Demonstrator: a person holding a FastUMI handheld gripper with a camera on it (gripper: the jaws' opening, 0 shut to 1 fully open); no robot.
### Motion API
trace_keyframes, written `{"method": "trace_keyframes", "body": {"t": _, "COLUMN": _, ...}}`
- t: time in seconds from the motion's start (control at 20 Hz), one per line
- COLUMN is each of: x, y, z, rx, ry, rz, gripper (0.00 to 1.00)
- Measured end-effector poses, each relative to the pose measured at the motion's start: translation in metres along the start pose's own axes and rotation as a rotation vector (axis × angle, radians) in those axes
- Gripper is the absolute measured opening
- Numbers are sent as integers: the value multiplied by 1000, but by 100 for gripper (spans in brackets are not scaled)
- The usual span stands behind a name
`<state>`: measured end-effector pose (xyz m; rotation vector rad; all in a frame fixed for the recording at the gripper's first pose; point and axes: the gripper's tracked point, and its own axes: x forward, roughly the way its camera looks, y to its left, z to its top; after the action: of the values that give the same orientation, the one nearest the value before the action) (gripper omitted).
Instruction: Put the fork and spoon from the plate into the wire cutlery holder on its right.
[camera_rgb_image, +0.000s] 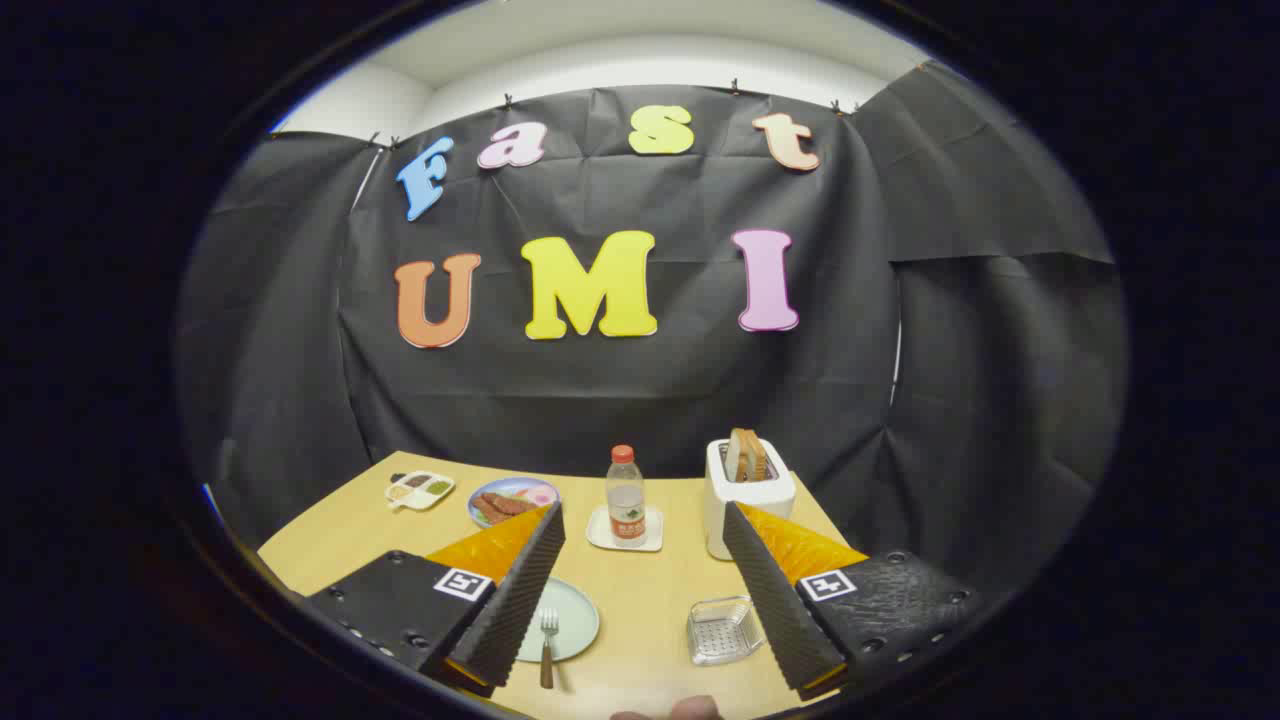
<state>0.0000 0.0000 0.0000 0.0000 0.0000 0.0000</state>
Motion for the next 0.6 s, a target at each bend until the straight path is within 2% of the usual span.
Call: {"method": "trace_keyframes", "body": {"t": 0.6, "x": -1, "y": 26, "z": 9, "rx": -26, "ry": -21, "rz": 69, "gripper": 96}}
